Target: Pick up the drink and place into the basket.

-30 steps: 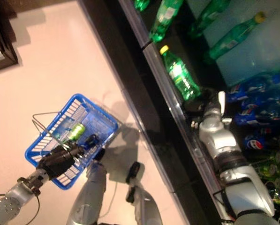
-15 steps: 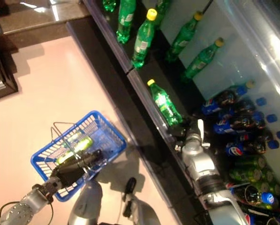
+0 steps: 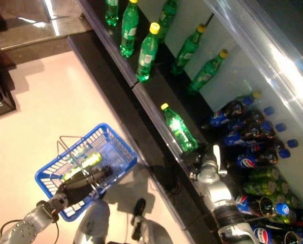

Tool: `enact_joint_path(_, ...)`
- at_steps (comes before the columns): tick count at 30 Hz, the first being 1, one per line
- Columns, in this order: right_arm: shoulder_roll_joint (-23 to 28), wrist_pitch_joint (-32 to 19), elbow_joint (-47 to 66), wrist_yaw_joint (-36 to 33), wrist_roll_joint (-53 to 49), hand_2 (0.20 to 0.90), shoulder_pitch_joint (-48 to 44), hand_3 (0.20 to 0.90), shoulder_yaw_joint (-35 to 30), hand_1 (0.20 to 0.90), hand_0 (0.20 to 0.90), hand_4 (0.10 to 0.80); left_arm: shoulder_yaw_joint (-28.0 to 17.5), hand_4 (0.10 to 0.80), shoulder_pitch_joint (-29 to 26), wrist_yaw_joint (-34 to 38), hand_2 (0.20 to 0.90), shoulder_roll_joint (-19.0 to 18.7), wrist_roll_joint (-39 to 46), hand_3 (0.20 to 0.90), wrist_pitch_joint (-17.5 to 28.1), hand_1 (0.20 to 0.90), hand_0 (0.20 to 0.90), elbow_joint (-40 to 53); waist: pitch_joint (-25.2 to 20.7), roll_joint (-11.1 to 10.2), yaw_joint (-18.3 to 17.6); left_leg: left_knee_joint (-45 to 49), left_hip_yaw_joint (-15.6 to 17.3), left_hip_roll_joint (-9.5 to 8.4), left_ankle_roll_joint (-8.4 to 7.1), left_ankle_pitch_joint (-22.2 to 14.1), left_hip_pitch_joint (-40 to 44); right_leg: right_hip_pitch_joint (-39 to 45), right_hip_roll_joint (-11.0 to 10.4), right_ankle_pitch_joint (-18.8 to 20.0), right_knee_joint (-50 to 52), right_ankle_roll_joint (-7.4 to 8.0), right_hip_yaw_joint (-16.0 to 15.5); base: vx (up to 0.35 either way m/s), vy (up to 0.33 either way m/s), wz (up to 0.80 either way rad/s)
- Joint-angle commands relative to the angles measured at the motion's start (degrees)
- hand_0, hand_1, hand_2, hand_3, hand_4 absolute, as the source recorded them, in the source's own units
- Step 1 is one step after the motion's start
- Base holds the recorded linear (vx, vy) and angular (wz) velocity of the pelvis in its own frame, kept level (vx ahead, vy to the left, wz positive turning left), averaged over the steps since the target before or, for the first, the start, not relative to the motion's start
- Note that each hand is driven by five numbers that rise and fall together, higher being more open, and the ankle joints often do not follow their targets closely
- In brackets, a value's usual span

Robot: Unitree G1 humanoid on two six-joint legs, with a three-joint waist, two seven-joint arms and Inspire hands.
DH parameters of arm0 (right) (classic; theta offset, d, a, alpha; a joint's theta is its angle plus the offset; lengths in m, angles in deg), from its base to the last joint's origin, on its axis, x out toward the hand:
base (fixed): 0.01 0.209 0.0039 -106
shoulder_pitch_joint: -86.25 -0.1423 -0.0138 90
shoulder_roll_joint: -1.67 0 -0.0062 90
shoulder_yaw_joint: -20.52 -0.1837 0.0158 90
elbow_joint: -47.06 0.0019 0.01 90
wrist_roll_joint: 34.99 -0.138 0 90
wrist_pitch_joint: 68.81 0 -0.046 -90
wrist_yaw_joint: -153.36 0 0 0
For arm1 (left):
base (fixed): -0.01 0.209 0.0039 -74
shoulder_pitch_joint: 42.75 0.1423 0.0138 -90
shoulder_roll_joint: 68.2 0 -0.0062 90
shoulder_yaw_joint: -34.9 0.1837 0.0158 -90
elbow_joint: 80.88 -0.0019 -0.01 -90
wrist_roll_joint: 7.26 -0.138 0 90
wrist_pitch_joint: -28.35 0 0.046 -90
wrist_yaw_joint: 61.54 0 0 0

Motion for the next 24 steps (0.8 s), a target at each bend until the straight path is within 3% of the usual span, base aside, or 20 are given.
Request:
enact_joint_path(1, 5.9, -2.6, 2.1, -3.0, 1.4, 0.9, -0.4, 0.9, 0.7, 0.9, 0.9, 0.8, -1.3, 0.1, -1.2, -7.6, 0.3, 1.4, 5.1, 0.2, 3.2, 0.3, 0.3, 21.6, -8.8, 3.8, -0.3, -16.5, -1.8, -2.33, 7.2, 6.4, 7.5, -1.4, 2.8, -4.2, 9.2, 1.17, -2.7, 0.0, 0.0, 0.0)
enact_joint_path(13, 6.9, -4.1, 7.3, -6.8, -0.9, 0.9, -4.0, 0.9, -0.3, 0.9, 0.9, 0.8, -4.1, 0.1, -0.8, -6.7, 0.3, -2.3, 6.5, 0.2, 2.0, 0.3, 0.3, 22.9, -8.5, 1.2, 1.1, -17.2, -2.1, -2.01, 7.79, 6.5, 7.7, -1.2, 4.0, -3.1, 8.3, 1.56, -2.7, 0.036, -0.031, 0.05)
enact_joint_path(24, 10.5, 0.1, 16.9, -6.2, 0.2, 0.9, -7.1, 0.9, -1.9, 0.9, 0.9, 0.8, -5.4, 0.1, 1.7, -6.5, 0.3, -1.7, 6.1, 0.2, 0.0, 0.3, 0.3, 22.7, -11.0, -0.1, 1.2, -17.8, -2.1, -2.12, 8.0, 6.7, 8.9, -0.1, 4.6, -2.8, 7.5, 1.47, -2.3, 0.069, 0.007, 0.02)
